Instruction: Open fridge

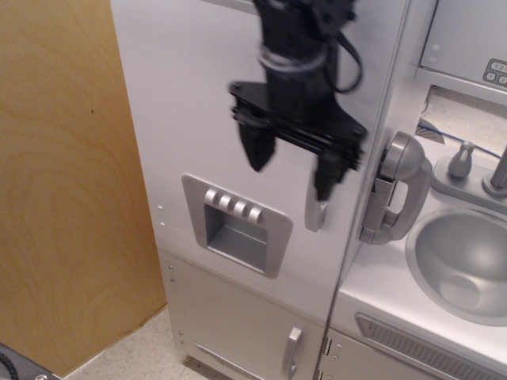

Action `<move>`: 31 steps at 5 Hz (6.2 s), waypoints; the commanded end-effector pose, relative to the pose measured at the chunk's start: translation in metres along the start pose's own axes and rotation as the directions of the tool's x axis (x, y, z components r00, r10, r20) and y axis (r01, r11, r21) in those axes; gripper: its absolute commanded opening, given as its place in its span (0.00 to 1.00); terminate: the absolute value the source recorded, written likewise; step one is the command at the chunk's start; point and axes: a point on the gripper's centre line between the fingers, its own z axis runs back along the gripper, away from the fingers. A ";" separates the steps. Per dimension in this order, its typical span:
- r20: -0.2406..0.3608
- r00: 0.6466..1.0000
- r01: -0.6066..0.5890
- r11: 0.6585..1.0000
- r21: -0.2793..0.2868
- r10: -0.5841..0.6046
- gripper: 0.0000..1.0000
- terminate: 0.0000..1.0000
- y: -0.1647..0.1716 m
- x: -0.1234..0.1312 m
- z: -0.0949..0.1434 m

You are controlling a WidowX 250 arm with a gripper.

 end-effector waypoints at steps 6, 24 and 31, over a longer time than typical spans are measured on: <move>0.232 0.972 -0.093 0.976 0.196 0.046 1.00 0.00 0.022 0.035 -0.005; -0.061 0.991 0.121 0.988 0.092 -0.116 1.00 0.00 0.013 -0.050 -0.011; -0.068 0.992 -0.095 0.984 0.153 0.107 1.00 0.00 0.218 -0.099 0.036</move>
